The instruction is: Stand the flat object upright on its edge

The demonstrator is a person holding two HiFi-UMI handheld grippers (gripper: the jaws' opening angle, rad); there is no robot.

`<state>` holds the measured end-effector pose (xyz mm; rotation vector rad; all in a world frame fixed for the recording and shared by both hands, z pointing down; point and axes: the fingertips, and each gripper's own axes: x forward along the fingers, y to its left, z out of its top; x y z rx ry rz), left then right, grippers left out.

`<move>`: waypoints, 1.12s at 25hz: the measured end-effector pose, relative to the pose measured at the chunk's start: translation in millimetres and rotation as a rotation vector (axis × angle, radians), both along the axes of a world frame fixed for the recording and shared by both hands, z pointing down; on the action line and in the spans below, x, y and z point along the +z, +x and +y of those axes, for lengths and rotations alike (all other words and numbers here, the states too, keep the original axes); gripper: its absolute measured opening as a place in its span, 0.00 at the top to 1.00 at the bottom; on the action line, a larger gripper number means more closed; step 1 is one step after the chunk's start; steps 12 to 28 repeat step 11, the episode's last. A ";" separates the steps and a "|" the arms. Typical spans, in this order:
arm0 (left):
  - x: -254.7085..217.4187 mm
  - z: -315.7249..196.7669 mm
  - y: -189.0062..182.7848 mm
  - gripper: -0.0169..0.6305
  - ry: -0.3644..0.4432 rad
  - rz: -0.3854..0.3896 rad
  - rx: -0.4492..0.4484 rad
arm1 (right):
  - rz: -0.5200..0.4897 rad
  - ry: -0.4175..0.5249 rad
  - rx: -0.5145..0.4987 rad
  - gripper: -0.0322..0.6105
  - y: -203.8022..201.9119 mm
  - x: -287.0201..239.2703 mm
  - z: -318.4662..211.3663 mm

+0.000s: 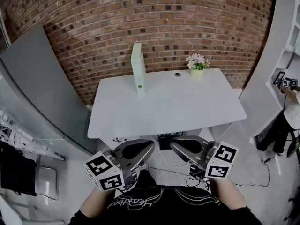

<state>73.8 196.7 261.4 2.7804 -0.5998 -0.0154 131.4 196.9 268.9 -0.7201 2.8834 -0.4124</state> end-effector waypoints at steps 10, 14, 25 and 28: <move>-1.5 -7.0 14.2 0.97 0.050 -0.055 -0.010 | -0.003 -0.001 0.012 0.94 12.2 -1.5 -4.4; -2.1 -7.8 16.0 0.97 0.060 -0.064 -0.010 | -0.004 -0.002 0.014 0.94 13.7 -2.1 -5.6; -2.1 -7.8 16.0 0.97 0.060 -0.064 -0.010 | -0.004 -0.002 0.014 0.94 13.7 -2.1 -5.6; -2.1 -7.8 16.0 0.97 0.060 -0.064 -0.010 | -0.004 -0.002 0.014 0.94 13.7 -2.1 -5.6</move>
